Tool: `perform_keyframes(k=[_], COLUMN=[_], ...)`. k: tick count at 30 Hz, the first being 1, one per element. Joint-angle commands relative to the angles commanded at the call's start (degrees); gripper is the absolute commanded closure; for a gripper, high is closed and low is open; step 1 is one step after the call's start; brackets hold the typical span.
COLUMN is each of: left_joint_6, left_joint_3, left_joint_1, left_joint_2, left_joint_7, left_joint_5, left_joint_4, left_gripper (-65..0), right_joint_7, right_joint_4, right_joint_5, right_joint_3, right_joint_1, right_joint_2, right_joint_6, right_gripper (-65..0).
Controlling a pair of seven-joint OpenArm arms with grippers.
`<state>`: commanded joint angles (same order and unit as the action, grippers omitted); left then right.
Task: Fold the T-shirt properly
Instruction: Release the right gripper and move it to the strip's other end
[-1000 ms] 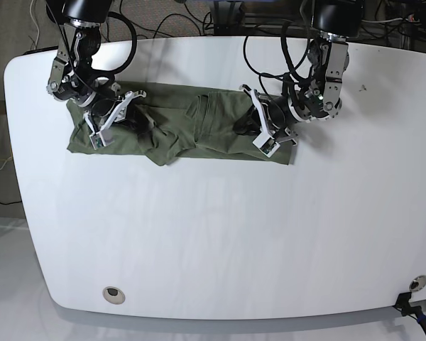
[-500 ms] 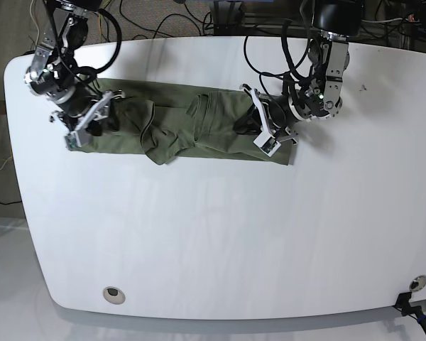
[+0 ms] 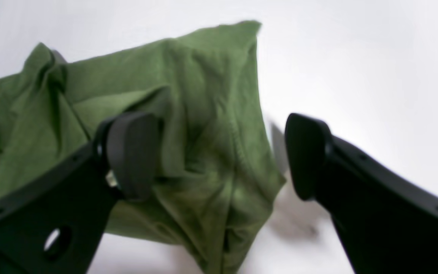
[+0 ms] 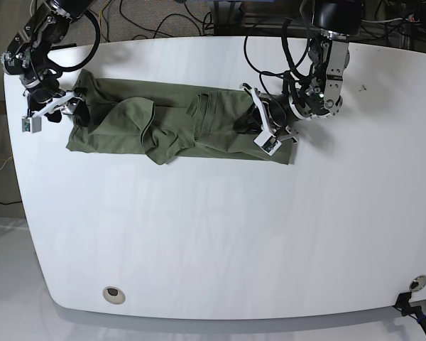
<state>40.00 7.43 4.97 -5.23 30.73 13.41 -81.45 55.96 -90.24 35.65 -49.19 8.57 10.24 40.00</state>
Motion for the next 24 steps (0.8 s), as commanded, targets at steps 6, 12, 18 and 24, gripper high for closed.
perform_keyframes(k=[6,12,18,24], left_joint_6=[0.00,0.00,0.00,0.00], left_joint_3=[0.18,0.00,0.09,0.00], left_joint_1=[0.00,0.00,0.00,0.00], left_joint_2=[-0.79,-0.79,-0.79,-0.79], left_joint_7=[0.00,0.00,0.00,0.00], left_joint_5=[0.00,0.00,0.00,0.00], left_joint_4=[0.00,0.09,0.09,0.09], left_gripper=[0.0,0.0,0.0,0.0], right_joint_7=[2.90,6.42,10.02,13.71], right_joint_4=[3.96,3.96,4.04,4.04], right_joint_5=[0.00,0.00,6.51,12.04], right_joint_3=[-3.34,-4.75,-4.75,-4.84], right_joint_1=[-1.05,-3.25,-3.87,-3.69], right_joint_2=[1.58,2.73,2.99,4.75], right_joint_6=[0.00,0.00,0.00,0.00], right_gripper=[-50.5,-50.7,-50.8,-50.7])
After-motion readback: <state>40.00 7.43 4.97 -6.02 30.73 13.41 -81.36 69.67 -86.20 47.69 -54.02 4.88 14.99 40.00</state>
